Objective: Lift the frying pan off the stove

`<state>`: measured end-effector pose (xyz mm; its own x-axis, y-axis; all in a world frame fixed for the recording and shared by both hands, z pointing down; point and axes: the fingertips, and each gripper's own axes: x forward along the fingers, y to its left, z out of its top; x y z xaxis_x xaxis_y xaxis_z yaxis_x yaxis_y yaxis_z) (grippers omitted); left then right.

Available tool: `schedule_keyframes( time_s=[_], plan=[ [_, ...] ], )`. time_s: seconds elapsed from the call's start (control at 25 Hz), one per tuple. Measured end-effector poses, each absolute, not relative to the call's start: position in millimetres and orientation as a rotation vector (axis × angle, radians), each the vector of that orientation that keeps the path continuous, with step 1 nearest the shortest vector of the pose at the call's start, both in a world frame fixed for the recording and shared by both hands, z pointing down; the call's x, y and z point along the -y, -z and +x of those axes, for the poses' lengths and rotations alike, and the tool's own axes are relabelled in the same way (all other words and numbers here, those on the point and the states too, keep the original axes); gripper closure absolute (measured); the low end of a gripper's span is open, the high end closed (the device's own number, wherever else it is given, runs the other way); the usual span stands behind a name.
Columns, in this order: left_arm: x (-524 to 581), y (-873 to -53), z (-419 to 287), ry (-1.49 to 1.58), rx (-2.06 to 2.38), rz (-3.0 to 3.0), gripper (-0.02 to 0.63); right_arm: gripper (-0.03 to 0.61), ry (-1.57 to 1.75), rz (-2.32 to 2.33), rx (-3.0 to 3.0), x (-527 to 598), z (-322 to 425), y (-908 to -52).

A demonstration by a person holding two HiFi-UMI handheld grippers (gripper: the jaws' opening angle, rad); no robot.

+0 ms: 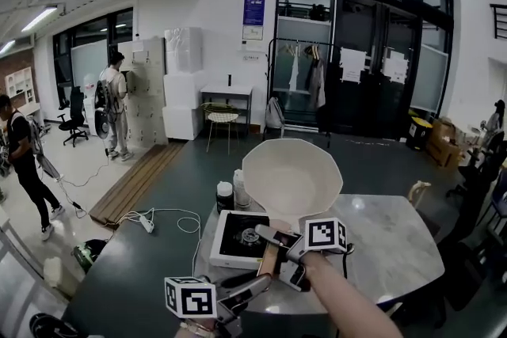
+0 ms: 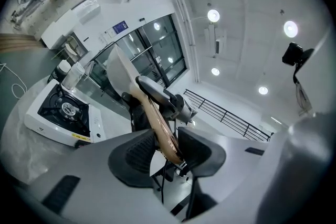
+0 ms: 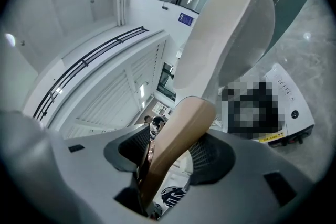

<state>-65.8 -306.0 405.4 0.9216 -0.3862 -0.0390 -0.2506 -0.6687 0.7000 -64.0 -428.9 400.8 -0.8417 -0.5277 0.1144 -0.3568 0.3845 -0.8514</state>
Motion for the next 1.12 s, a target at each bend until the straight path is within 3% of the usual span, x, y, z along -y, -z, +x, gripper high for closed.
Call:
schedule_keyframes(
  time_s=[0.56,1.12],
  plan=[
    [300,-413,-6,0.115,0.223,2.358,0.463,0.344,1.395,-1.02,-2.259,418,25,-415],
    [303,-414,5,0.053,0.187,2.385,0.463,0.337,1.352,-1.083,-2.24,420,40,-417]
  ],
)
